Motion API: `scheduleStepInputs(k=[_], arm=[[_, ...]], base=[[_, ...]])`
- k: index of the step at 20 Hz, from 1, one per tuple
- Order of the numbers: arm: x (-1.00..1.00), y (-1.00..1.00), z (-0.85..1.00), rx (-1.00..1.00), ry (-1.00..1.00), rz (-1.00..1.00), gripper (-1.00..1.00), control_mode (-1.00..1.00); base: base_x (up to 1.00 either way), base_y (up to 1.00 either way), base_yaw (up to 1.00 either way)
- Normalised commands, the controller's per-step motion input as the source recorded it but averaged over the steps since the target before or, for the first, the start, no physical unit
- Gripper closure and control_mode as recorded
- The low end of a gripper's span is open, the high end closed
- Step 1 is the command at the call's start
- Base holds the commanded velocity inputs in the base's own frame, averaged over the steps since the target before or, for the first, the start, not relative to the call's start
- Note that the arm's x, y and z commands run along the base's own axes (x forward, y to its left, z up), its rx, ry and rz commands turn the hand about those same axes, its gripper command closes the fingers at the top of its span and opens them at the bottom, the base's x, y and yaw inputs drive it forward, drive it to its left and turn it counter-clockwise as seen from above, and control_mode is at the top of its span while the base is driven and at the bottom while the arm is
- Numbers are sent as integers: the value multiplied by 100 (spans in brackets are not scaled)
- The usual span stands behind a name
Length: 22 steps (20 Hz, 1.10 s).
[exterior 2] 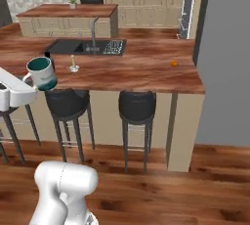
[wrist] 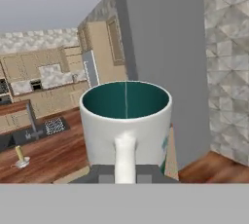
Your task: Open the cabinet directly in front. Then move the liquor and the mug to the dining counter with the candle on it.
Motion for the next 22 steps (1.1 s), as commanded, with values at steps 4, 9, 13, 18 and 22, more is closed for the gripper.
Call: scheduleStepInputs(k=[4,9,13,18,22], arm=[[0,0,0,0,0,0,100,100],[0,0,0,0,0,0,100,100],[0,0,0,0,0,0,100,100],[0,0,0,0,0,0,100,100],[0,0,0,0,0,0,100,100]], base=[[12,-15,78],[9,-32,28],[40,-46,9],[92,-17,-3],[100,-2,-12]])
